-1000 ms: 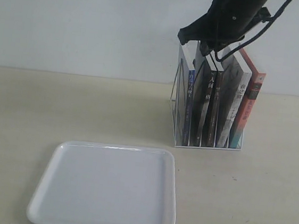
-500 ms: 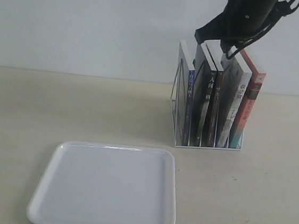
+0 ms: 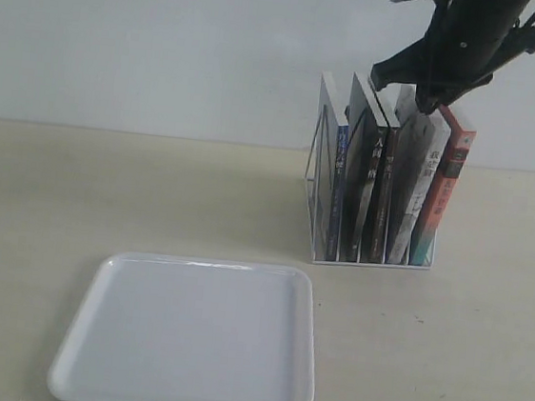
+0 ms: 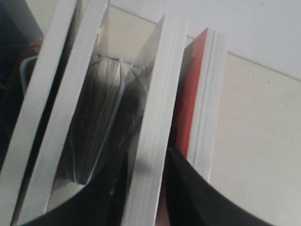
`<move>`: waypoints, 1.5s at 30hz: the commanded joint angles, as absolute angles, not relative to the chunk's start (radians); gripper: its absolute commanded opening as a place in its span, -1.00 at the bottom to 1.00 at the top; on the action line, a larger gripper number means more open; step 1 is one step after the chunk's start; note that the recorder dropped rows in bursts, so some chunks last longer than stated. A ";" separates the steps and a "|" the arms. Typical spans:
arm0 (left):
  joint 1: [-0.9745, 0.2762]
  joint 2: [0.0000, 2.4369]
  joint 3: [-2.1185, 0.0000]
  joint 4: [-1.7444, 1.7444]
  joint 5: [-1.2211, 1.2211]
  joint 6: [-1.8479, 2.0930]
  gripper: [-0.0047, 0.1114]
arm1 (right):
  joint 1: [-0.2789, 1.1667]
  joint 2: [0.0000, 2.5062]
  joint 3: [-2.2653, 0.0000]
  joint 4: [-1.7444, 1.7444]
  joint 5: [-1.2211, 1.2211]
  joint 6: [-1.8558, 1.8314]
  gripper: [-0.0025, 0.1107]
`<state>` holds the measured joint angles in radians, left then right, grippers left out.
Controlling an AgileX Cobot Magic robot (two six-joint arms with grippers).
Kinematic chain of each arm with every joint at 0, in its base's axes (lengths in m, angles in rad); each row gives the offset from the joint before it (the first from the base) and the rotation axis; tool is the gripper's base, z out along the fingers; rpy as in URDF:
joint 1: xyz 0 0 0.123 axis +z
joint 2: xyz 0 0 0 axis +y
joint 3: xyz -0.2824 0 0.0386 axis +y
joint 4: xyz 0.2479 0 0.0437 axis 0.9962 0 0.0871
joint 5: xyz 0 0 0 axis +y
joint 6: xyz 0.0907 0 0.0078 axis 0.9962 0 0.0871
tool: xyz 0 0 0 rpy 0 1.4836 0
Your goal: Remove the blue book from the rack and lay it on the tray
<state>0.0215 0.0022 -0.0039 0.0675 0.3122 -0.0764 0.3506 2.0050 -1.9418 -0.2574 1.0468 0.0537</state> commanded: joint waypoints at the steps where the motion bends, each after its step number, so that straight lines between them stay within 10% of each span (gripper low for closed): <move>1: 0.013 0.000 0.000 0.069 0.306 -0.074 -0.81 | 0.348 2.035 -1.947 -0.251 1.058 0.050 -0.48; 32: 0.013 0.000 0.000 0.069 0.306 -0.074 -0.81 | 0.348 2.087 -1.947 -0.214 1.096 0.080 -0.49; 36: 0.013 0.000 0.000 0.069 0.306 -0.074 -0.81 | 0.348 2.087 -1.947 -0.214 1.118 0.075 -0.96; 45: 0.013 0.000 0.000 0.069 0.306 -0.074 -0.81 | 0.348 2.067 -1.947 -0.225 1.118 0.077 -0.96</move>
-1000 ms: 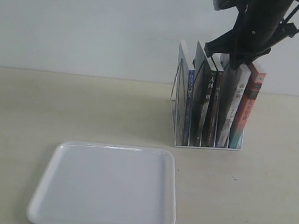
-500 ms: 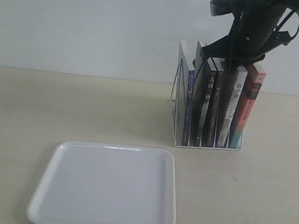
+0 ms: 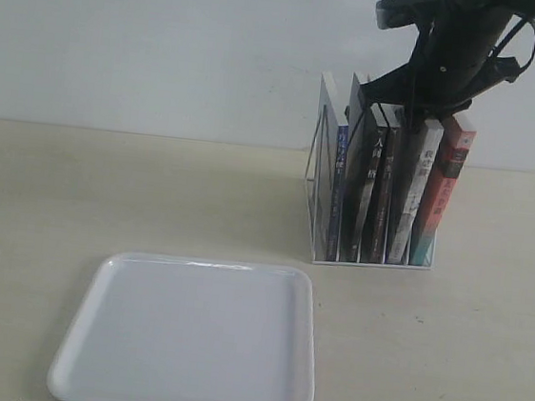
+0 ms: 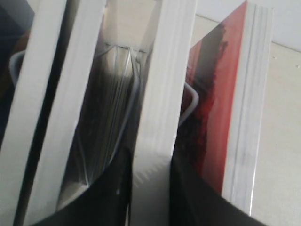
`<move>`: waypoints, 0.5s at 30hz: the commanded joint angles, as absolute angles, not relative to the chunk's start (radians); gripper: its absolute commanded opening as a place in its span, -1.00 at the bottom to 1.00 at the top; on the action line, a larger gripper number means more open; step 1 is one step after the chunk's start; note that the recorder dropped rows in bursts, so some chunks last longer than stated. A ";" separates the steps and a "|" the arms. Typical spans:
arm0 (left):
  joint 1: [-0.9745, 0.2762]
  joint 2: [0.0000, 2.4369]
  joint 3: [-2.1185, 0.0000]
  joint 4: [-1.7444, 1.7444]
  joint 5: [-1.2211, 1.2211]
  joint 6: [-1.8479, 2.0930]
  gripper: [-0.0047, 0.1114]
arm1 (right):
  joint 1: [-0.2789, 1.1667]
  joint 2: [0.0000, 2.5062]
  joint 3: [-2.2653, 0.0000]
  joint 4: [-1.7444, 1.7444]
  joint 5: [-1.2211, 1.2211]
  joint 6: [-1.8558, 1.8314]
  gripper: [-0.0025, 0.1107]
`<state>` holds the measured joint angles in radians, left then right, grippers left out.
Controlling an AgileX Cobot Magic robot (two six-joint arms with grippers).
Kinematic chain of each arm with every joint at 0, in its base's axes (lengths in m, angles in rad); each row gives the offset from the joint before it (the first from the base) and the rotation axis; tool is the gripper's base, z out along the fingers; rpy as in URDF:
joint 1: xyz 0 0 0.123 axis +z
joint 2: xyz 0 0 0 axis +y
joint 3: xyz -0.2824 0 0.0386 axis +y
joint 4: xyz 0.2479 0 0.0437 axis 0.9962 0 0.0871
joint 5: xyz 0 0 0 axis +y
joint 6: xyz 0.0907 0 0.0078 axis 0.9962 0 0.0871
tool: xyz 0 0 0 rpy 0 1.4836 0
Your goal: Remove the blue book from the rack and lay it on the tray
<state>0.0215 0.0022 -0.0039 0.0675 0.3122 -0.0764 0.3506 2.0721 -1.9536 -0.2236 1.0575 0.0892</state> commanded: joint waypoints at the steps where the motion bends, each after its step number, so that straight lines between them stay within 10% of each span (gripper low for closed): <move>1: 0.013 0.000 0.000 0.069 0.306 -0.074 -0.81 | 0.348 2.056 -1.947 -0.228 1.118 0.077 -0.96; 15: 0.013 0.000 0.000 0.069 0.306 -0.074 -0.81 | 0.348 1.913 -2.106 -0.241 1.146 0.071 -0.96</move>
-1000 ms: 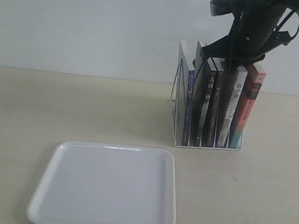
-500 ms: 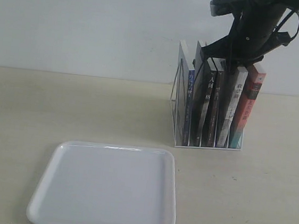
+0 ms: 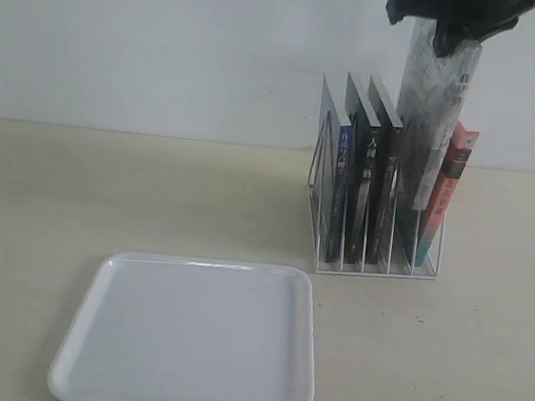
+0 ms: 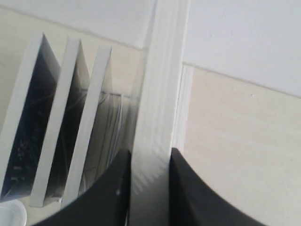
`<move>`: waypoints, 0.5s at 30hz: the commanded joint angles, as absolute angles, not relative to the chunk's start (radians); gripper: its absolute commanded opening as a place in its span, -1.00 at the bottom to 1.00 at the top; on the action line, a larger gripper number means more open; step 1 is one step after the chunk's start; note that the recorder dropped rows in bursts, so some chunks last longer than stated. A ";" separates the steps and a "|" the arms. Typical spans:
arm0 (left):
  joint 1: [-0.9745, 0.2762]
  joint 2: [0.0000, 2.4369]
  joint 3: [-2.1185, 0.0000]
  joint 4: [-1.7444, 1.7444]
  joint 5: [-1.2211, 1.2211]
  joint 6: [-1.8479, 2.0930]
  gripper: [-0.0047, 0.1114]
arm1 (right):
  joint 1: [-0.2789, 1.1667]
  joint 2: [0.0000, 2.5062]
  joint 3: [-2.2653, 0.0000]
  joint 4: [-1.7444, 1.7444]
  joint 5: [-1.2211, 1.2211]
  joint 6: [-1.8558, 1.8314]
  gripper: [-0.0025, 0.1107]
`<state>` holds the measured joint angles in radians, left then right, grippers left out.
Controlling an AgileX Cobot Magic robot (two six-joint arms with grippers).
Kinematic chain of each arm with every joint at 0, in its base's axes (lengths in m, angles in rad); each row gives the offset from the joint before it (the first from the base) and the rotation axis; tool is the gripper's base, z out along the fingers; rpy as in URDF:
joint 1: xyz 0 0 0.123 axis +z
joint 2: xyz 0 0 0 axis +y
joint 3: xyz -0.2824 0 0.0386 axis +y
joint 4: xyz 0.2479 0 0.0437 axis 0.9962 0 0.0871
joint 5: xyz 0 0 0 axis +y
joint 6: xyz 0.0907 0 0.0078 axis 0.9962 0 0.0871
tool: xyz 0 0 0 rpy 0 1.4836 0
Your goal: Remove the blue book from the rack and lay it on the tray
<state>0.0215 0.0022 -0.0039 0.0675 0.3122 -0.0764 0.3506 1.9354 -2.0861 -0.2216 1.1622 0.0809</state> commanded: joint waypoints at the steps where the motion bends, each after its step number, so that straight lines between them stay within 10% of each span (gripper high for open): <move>1: 0.013 0.000 0.000 0.069 0.306 -0.074 -0.81 | 0.348 1.918 -2.106 -0.241 1.150 0.071 -0.96; 15: 0.013 0.000 0.000 0.069 0.306 -0.074 -0.81 | 0.348 1.928 -2.106 -0.235 1.139 0.071 -0.96</move>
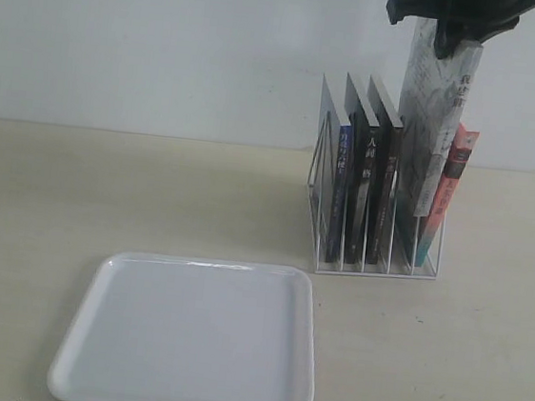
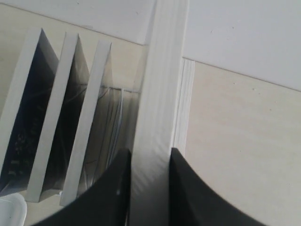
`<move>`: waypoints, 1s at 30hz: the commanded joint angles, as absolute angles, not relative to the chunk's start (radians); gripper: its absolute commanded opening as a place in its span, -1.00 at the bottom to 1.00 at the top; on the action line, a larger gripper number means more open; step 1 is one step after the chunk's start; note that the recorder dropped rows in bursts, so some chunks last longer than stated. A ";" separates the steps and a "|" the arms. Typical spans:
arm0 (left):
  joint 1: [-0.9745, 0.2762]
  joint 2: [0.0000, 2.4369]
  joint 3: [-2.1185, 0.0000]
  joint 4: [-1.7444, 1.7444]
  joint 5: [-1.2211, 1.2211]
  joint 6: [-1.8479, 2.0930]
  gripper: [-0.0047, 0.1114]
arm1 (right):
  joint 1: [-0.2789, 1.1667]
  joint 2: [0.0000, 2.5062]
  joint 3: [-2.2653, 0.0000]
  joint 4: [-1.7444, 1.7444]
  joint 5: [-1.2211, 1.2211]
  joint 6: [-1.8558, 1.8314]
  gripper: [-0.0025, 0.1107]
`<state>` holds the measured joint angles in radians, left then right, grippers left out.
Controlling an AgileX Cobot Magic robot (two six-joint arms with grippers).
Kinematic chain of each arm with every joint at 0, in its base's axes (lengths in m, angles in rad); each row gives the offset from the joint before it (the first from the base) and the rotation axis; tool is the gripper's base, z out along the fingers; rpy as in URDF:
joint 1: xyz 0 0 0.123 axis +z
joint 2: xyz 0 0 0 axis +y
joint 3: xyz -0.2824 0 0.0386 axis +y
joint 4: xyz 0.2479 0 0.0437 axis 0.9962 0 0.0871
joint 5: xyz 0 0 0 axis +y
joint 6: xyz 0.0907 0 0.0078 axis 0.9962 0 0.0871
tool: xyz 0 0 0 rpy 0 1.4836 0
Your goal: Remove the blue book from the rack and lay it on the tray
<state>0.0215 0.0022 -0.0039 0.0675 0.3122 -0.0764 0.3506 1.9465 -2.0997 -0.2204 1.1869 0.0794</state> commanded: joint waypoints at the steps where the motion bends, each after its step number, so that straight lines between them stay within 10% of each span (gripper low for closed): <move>1: 0.013 0.000 0.000 0.069 0.306 -0.074 -0.81 | 0.348 1.928 -2.106 -0.235 1.137 0.071 -0.96; 30: 0.013 0.000 0.000 0.069 0.306 -0.074 -0.81 | 0.348 2.083 -2.106 -0.213 1.064 0.106 -0.96</move>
<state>0.0215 0.0022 -0.0039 0.0675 0.3122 -0.0764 0.3506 2.0968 -2.0997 -0.2054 1.1260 0.0929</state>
